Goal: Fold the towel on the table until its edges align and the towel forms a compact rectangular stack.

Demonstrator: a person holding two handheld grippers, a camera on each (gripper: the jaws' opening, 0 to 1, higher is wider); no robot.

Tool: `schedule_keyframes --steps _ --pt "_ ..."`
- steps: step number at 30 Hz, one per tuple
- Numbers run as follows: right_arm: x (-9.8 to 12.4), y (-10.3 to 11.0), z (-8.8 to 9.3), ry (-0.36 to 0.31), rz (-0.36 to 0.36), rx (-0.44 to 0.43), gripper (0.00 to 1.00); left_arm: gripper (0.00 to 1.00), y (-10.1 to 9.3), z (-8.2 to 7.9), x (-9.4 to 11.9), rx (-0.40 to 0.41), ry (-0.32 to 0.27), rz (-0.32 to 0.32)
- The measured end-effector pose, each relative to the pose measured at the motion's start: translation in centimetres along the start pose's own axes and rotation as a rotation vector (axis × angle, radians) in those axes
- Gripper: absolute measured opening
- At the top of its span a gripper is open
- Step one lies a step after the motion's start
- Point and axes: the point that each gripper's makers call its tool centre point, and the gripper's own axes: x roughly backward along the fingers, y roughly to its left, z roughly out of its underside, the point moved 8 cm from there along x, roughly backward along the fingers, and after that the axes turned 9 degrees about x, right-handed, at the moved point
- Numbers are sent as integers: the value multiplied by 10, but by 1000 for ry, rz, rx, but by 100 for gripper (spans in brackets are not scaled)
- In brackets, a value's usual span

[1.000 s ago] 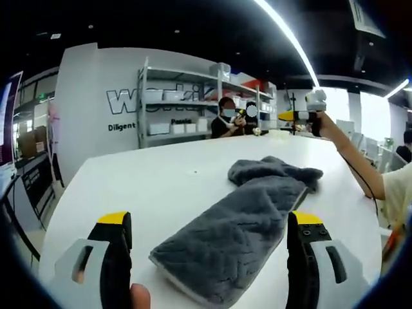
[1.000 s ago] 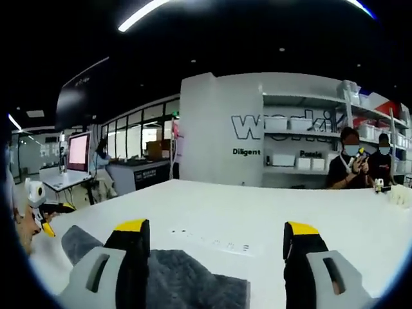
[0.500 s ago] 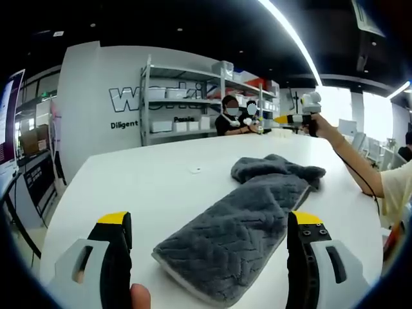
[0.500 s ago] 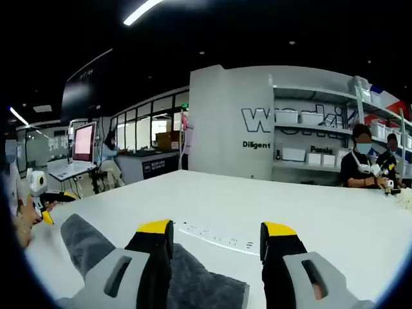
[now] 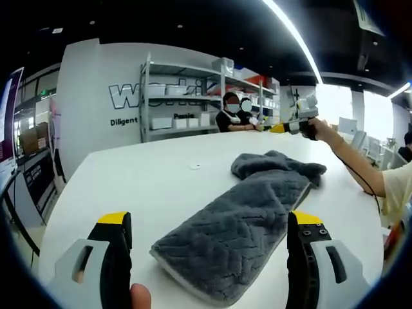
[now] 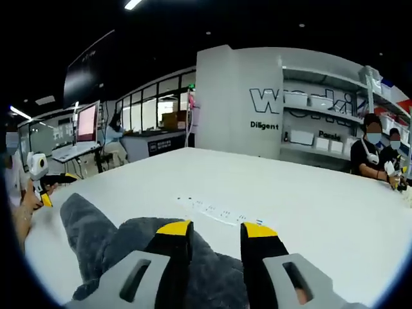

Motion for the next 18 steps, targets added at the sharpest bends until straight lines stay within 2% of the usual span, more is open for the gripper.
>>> schedule_keyframes --steps 5,8,10,17,18 --pt "-11 7 13 79 -31 41 25 99 -1 0 0 -1 0 -3" --pt "-24 1 32 148 32 69 25 99 -2 1 0 0 1 -3" --pt "-34 -6 45 156 111 87 26 99 -2 1 0 1 2 -2" --pt "-49 -10 77 245 90 68 26 99 -3 0 1 3 -1 2" --pt "-44 -4 84 258 89 69 25 99 -3 0 1 3 1 1"
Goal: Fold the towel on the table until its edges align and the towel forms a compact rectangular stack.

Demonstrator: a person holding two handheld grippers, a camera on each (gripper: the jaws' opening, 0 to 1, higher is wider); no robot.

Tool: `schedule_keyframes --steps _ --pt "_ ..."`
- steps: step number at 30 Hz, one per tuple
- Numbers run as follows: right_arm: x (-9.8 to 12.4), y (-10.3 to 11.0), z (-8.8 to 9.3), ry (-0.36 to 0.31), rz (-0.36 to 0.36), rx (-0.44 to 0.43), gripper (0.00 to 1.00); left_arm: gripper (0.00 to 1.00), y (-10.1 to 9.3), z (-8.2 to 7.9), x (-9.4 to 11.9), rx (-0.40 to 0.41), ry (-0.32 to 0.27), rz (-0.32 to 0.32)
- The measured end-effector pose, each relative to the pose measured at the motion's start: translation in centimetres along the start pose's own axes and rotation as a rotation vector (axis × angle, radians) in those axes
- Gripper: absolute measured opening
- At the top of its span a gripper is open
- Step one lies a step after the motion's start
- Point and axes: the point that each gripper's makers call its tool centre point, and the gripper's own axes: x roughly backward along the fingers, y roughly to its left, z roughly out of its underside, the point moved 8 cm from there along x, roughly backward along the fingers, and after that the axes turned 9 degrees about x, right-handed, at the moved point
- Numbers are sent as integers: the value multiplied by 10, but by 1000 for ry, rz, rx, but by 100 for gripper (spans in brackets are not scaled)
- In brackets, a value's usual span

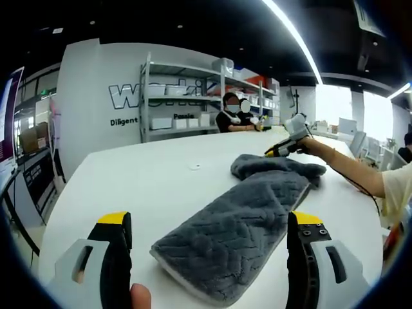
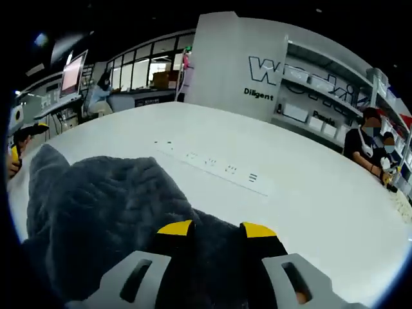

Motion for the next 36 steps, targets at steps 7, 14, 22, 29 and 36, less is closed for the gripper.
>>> schedule_keyframes --steps 7,14,22,29,36 --pt "-3 -3 5 -17 -11 -48 25 99 -2 2 1 2 3 -1" --pt "-5 -2 8 -45 -45 -91 17 99 -2 3 1 9 7 5" --pt "-4 4 4 -41 -55 -17 3 99 -2 3 1 10 10 4" --pt "5 1 -5 -49 3 60 2 99 -1 4 1 15 11 9" --pt "31 -16 -31 -196 86 53 2 99 -1 4 0 17 16 6"
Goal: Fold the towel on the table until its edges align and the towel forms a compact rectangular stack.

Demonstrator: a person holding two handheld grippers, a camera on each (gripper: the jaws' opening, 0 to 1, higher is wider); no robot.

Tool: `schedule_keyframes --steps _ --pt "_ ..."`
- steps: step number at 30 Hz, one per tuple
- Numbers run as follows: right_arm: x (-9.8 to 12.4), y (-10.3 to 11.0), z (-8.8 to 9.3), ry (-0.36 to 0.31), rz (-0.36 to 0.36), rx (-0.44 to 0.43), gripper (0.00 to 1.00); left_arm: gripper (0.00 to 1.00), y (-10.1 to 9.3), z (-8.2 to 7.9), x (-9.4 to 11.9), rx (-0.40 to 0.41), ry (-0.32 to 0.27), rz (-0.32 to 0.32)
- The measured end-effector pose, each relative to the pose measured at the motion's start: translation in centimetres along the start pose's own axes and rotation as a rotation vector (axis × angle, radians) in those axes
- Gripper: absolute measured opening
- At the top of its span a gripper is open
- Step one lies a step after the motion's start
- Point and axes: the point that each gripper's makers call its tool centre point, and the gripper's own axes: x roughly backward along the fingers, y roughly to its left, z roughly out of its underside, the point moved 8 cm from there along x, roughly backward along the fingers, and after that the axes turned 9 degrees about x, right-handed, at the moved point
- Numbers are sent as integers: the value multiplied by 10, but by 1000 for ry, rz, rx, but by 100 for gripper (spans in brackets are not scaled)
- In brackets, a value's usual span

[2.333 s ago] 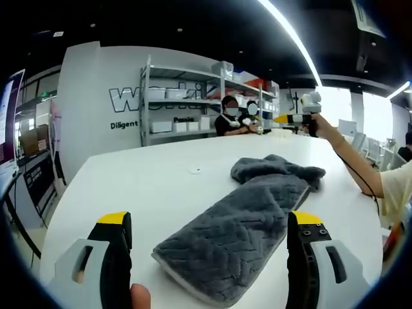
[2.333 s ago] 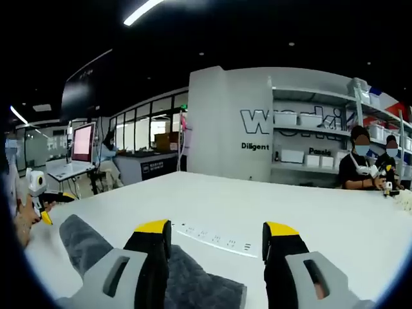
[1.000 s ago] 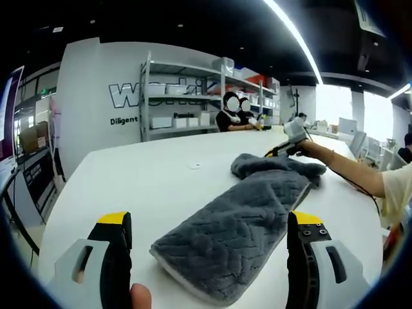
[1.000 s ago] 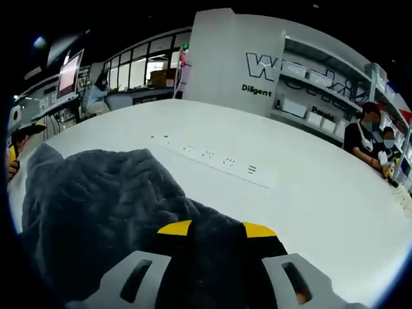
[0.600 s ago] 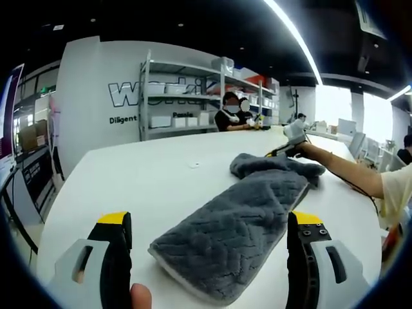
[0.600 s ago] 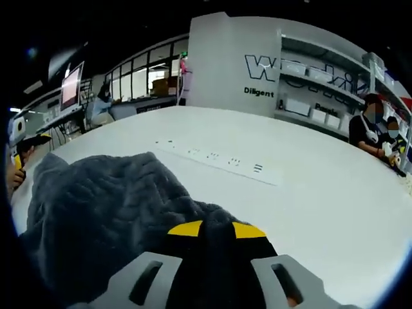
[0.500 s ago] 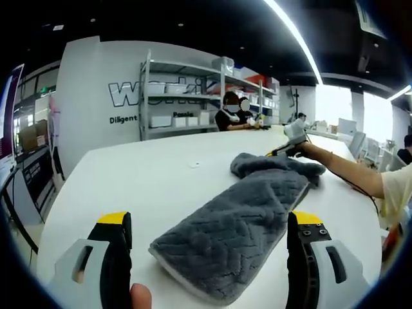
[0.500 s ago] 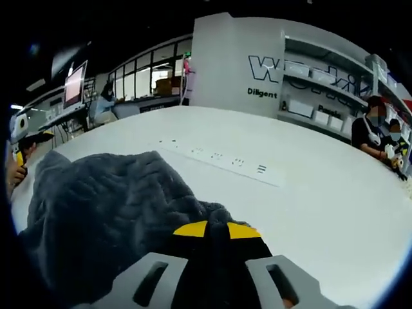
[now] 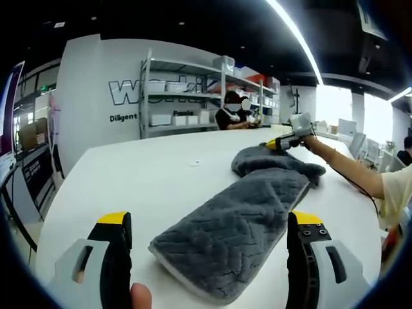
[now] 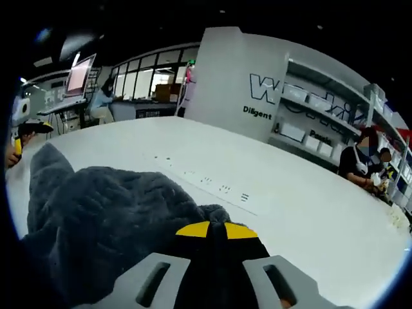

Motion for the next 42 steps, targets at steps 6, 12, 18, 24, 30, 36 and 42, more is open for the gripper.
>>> schedule_keyframes --steps 6,12,18,24,30,36,42 --pt "20 -11 -26 -103 50 19 2 99 1 1 0 2 6 -4" --pt "36 -18 -48 -192 74 6 2 99 1 3 -1 6 12 -6" --pt "51 -27 -61 -244 139 11 2 99 0 4 -1 6 10 -4" --pt "65 -38 -68 -299 194 0 2 99 0 4 0 7 10 -4" --pt "60 -55 -49 -230 263 -77 2 99 0 5 -1 9 14 -4" --pt "44 -67 -11 -105 292 -129 3 99 0 5 -1 10 15 -3" --pt "39 -70 11 -14 305 -162 4 99 0 3 -2 9 14 -4"
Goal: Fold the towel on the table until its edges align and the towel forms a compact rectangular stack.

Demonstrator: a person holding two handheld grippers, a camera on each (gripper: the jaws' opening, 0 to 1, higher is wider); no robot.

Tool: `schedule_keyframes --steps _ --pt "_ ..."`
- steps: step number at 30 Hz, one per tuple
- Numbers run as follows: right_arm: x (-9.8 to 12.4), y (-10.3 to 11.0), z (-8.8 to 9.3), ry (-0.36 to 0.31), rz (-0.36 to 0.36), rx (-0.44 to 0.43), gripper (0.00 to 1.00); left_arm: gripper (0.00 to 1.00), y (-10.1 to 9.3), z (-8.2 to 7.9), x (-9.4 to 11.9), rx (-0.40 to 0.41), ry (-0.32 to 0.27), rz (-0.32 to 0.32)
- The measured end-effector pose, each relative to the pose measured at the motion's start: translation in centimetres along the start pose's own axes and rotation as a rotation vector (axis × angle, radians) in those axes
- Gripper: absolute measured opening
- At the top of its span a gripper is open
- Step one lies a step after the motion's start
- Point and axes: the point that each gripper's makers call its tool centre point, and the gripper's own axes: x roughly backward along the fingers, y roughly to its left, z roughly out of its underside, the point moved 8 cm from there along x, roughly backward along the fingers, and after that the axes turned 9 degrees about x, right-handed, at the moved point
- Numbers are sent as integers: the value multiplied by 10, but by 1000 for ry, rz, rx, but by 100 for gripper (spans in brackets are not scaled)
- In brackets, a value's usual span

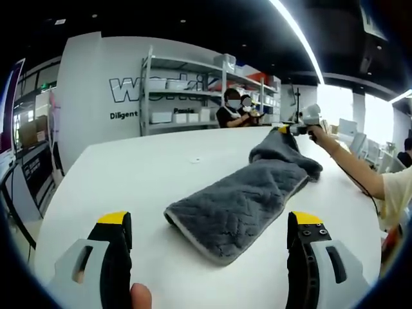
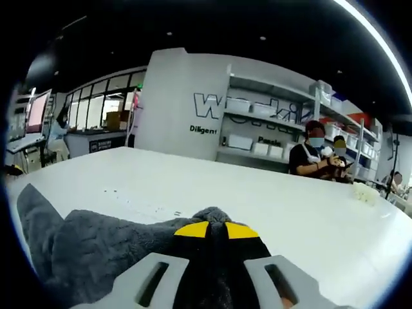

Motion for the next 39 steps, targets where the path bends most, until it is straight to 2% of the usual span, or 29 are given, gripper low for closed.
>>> schedule_keyframes --steps 8,12,19,23,25,29,34,39 --pt "-1 2 10 85 4 54 7 99 -1 1 0 2 5 -1" --pt "-2 -2 16 136 40 118 12 99 -1 2 0 3 6 0" --pt "0 -1 20 146 18 98 20 99 -1 2 0 4 10 -2" --pt "1 6 20 171 5 135 34 99 0 2 0 4 11 -1" --pt "3 9 18 193 -12 151 37 99 0 2 0 4 12 -1" --pt "8 13 6 187 -10 184 44 99 0 2 0 7 17 3" --pt "8 25 -2 192 -42 209 55 99 -1 1 0 10 13 8" --pt "9 41 1 288 -106 283 73 99 0 0 0 14 12 16"
